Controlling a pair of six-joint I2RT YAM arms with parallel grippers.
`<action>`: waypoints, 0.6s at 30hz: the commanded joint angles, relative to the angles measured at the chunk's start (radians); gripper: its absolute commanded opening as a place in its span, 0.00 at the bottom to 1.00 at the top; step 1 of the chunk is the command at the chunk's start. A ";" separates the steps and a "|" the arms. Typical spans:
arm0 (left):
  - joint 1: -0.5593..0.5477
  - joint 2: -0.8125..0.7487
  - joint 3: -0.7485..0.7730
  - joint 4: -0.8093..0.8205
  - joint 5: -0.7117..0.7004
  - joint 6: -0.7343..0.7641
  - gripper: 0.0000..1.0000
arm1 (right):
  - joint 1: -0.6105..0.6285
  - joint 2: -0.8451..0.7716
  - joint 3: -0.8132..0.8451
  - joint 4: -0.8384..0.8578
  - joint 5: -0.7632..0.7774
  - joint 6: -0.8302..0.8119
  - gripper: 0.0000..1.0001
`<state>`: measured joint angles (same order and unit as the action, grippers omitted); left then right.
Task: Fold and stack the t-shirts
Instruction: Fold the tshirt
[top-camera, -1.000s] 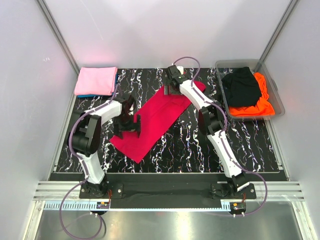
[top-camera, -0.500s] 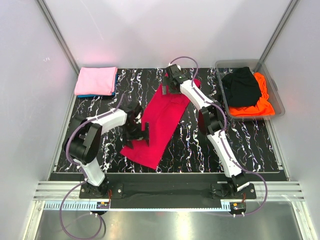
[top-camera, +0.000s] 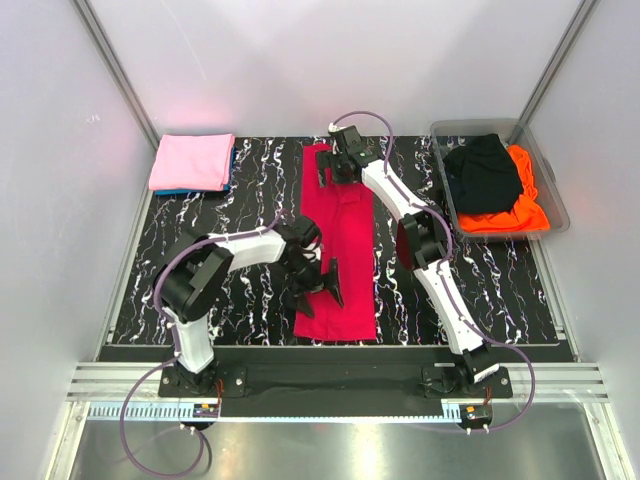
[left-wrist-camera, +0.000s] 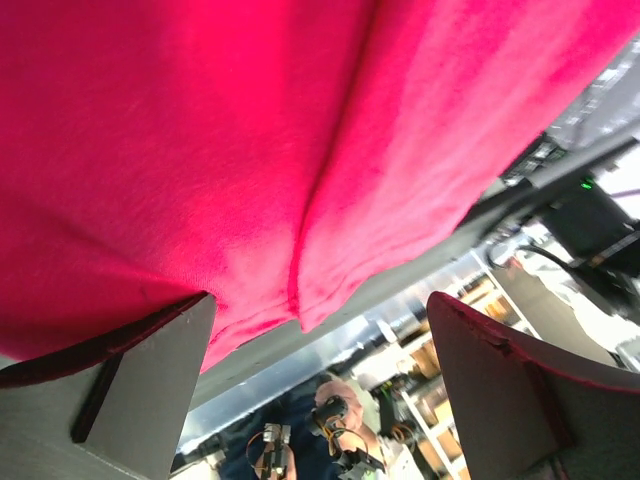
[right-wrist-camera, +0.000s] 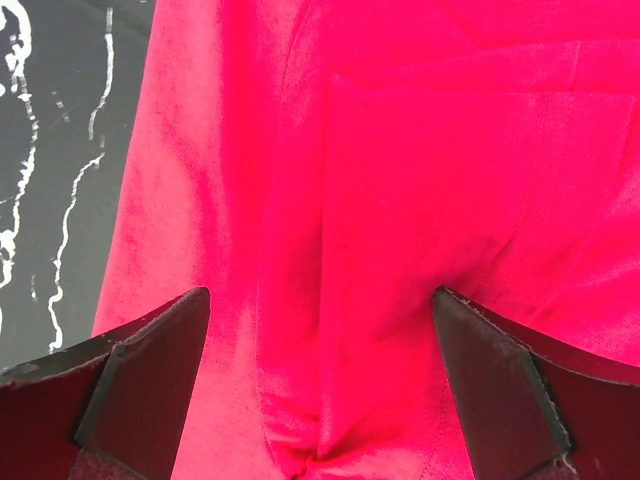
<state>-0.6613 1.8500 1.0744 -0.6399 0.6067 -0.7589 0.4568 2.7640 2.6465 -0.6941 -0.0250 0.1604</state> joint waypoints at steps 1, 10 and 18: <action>-0.008 0.078 0.005 0.195 -0.055 0.023 0.97 | -0.007 0.028 0.042 0.011 -0.075 -0.032 0.99; -0.014 -0.093 0.049 0.158 -0.030 0.030 0.97 | -0.086 -0.139 0.007 -0.001 -0.113 0.116 1.00; -0.021 -0.406 -0.122 0.043 -0.139 -0.013 0.97 | -0.099 -0.358 -0.048 -0.169 -0.219 0.149 1.00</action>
<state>-0.6769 1.5612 1.0157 -0.5503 0.5411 -0.7525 0.3405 2.5896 2.6167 -0.7883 -0.1677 0.2783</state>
